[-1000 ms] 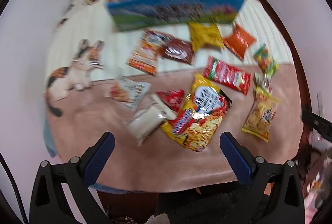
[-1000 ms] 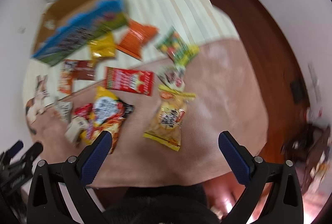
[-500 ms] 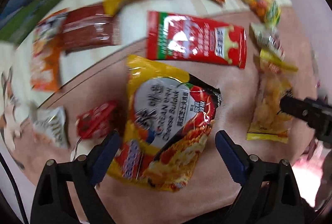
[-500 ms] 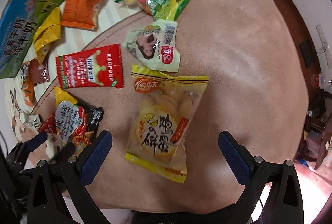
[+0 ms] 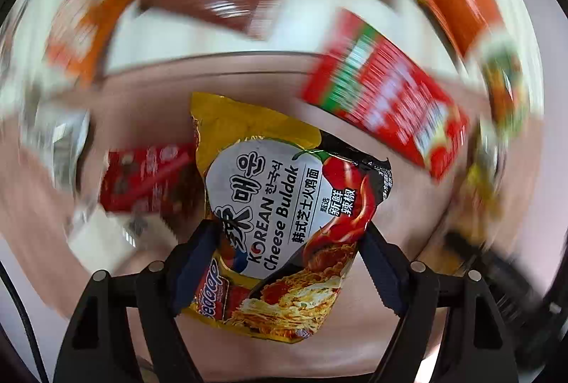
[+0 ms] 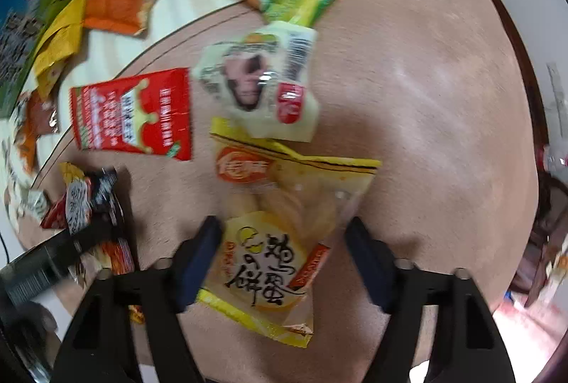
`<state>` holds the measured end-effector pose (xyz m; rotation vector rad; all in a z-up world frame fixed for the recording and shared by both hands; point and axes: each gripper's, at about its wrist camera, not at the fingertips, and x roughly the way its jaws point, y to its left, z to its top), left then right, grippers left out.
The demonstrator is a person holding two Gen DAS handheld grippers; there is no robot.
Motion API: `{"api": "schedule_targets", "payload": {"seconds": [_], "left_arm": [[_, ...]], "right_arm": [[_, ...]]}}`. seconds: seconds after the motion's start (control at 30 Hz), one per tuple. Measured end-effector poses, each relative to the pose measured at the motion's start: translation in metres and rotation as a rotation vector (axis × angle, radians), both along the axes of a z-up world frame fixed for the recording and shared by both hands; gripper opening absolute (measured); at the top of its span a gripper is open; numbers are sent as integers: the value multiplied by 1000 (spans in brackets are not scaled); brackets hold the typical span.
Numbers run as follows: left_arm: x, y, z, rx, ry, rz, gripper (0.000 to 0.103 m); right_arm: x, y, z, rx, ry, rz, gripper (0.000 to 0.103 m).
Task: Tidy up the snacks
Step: 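Grasp the Cheese Buldak bag with left tool while right tool grasps the egg-biscuit bag, then carry both bags into the cardboard box and open both tools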
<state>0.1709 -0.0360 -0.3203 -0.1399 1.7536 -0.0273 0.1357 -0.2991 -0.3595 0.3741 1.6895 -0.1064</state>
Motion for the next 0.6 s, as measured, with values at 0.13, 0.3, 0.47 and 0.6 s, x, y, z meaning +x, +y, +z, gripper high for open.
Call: {"api": "schedule_targets", "payload": {"seconds": [0.13,0.3,0.47,0.6], "left_arm": [[2,26,-5,-82,54,193,79],[-9,19,-9,-47,47,-21,79],[-18,-5,-20,21,67,-169,84],[-13,-14,-36,51,67,-142,85]], "right_arm": [[6,19,-1,-10,-21,135,60],[15,52,-8,42,-17,395,57],[21,54,-23,125,8,361,65],[30,40,-34,182,15,238,68]]}}
